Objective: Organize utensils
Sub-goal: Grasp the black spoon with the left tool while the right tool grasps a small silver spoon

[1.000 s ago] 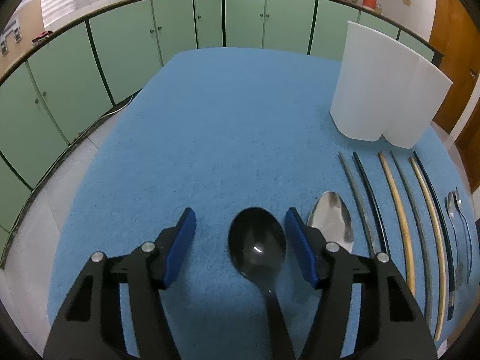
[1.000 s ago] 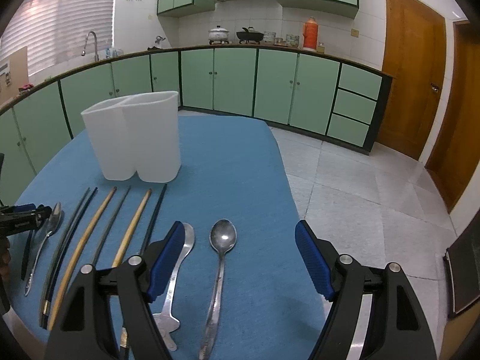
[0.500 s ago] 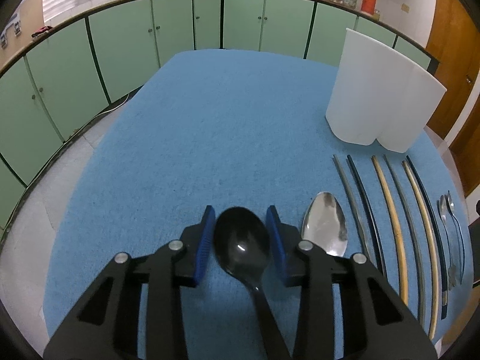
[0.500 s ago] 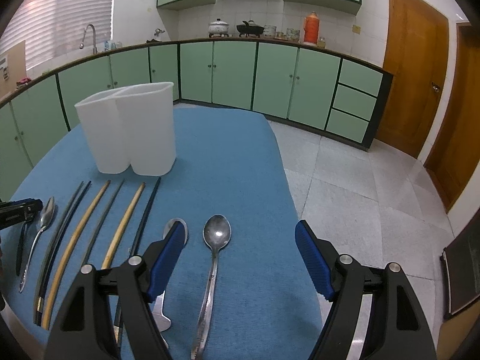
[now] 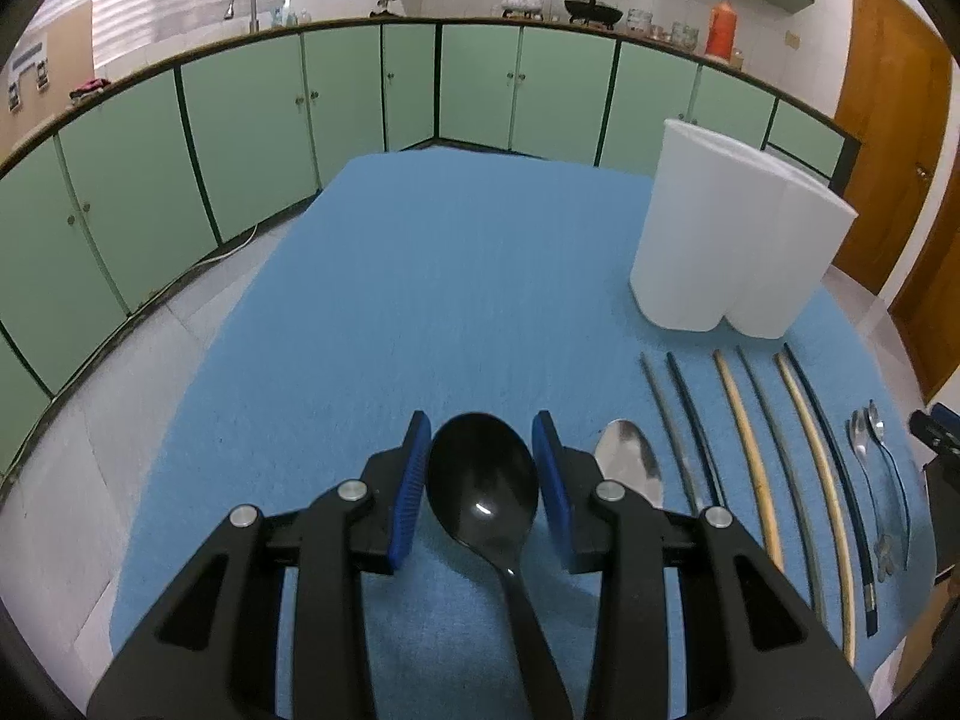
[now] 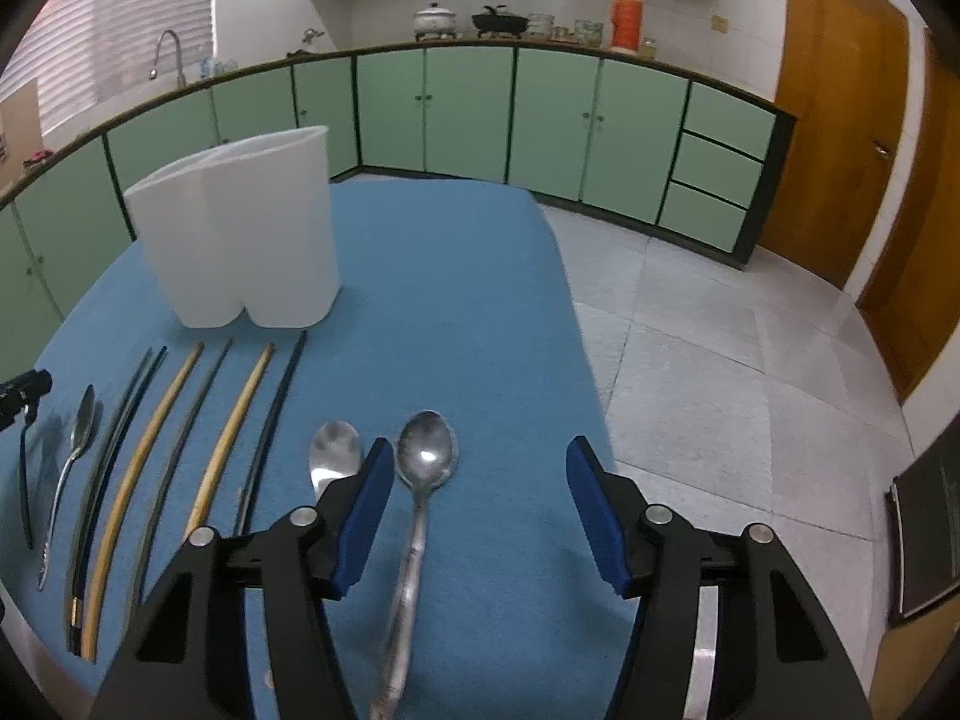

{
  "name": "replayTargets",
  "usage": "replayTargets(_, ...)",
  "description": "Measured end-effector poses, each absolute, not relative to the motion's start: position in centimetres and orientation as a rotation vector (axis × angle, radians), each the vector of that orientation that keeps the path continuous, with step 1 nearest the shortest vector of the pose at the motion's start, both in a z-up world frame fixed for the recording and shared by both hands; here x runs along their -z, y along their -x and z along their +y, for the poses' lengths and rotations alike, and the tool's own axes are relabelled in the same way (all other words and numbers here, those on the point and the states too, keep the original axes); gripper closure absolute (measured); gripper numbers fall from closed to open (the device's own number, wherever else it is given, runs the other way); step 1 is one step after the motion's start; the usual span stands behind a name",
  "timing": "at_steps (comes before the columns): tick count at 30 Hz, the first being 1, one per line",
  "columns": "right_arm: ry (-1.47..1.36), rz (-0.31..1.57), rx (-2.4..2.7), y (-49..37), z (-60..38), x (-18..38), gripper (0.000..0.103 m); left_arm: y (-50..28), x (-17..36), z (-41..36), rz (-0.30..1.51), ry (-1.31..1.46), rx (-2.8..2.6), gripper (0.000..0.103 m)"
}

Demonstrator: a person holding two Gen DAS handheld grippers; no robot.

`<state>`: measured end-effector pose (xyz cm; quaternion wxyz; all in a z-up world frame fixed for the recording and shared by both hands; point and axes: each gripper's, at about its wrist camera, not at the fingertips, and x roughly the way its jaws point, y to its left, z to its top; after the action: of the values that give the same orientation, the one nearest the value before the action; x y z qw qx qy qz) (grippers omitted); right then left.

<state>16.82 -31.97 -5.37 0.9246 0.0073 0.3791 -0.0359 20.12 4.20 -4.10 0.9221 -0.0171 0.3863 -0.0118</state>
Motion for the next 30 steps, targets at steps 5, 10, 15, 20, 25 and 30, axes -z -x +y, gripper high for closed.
replayTargets(5, 0.023, 0.812, 0.028, -18.6, -30.8, 5.7, 0.044, -19.6, 3.2, 4.2, 0.76, 0.027, 0.034, 0.069)
replayTargets(10, 0.011, 0.86, 0.004, -20.1, -30.8, 6.4, 0.045, -19.3, 2.4, 4.0, 0.73, 0.022, 0.039, 0.069)
replayTargets(15, -0.005, 0.903, -0.009, -21.1, -30.8, 7.3, 0.056, -19.3, 2.0, 4.0, 0.718, 0.019, 0.044, 0.069)
replayTargets(20, -0.034, 0.93, -0.029, -21.5, -31.0, 8.3, 0.062, -19.2, 1.9, 3.9, 0.709, 0.02, 0.051, 0.069)
replayTargets(25, -0.038, 0.931, -0.052, -21.5, -30.9, 8.2, 0.074, -19.0, 1.6, 3.9, 0.701, 0.02, 0.059, 0.069)
replayTargets(30, -0.072, 0.87, -0.074, -20.3, -31.0, 7.1, 0.075, -18.6, 1.1, 4.1, 0.686, 0.023, 0.059, 0.069)
